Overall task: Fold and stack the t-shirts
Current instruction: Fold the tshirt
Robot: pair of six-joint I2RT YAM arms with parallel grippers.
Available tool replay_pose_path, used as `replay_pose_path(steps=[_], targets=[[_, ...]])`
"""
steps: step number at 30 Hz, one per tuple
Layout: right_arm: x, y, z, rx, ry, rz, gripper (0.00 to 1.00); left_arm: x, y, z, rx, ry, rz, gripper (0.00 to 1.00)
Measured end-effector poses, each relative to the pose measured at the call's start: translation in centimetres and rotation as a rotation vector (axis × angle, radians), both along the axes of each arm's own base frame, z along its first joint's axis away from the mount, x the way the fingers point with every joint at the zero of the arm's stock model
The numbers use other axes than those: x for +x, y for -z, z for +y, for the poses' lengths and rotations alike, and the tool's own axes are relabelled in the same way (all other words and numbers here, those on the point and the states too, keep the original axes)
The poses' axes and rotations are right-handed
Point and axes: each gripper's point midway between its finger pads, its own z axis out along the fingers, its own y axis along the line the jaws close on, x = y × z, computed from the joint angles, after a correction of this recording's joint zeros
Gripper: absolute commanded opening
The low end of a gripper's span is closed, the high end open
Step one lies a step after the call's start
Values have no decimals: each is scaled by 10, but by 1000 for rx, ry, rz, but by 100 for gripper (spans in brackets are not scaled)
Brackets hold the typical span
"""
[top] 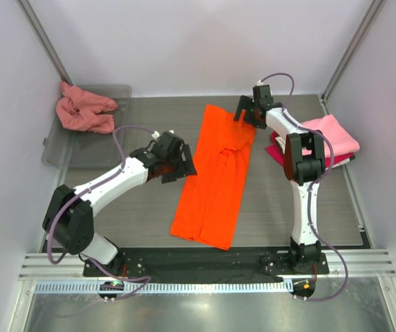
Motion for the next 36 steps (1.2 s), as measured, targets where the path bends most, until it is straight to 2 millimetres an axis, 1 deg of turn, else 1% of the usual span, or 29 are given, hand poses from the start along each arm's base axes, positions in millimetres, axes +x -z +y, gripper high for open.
replay_pose_path(steps=[2, 3, 5, 7, 8, 9, 10, 12, 14, 17, 19, 22, 26, 29, 32, 34, 35, 36], targets=[[-10, -12, -1, 5, -5, -13, 95, 22, 11, 18, 16, -48, 6, 79], [-20, -19, -2, 9, -6, -21, 95, 29, 17, 23, 26, -58, 11, 79], [-42, -34, -4, 20, -6, -28, 93, 37, 30, 25, 46, -52, 28, 78], [-63, -53, -6, 40, 0, -54, 82, 43, 42, 22, 58, -33, 46, 77], [-72, -61, -8, 50, 9, -72, 80, 46, 47, 19, 59, -26, 53, 75], [-80, -67, -10, 59, 21, -83, 73, 49, 53, 16, 63, -15, 60, 75], [-87, -70, -11, 62, 30, -90, 70, 51, 57, 14, 64, -8, 65, 74], [-98, -67, -15, 73, 57, -104, 67, 52, 66, 11, 64, 2, 77, 73], [-112, -51, -18, 79, 80, -74, 65, 52, 70, 10, 62, 6, 82, 73], [-120, -24, -19, 81, 96, -13, 64, 52, 73, 10, 57, 6, 70, 73], [-119, -12, -18, 82, 102, 8, 64, 50, 78, 13, 64, 8, 71, 73], [-116, 4, -16, 85, 105, 39, 63, 40, 84, 21, 84, 18, 82, 72], [-104, 19, -13, 95, 116, 59, 60, 30, 81, 30, 94, 17, 68, 72], [-86, 18, -9, 109, 119, 39, 55, 27, 76, 39, 111, 11, 35, 73], [-69, 20, -4, 125, 121, 24, 54, 25, 70, 49, 133, -2, -2, 74], [-59, 20, -2, 130, 122, 14, 50, 24, 66, 54, 143, -13, -25, 74], [-50, 20, 0, 135, 119, 8, 47, 24, 64, 57, 147, -17, -34, 74], [-42, 19, 2, 139, 117, -1, 47, 25, 61, 59, 151, -23, -47, 74]])
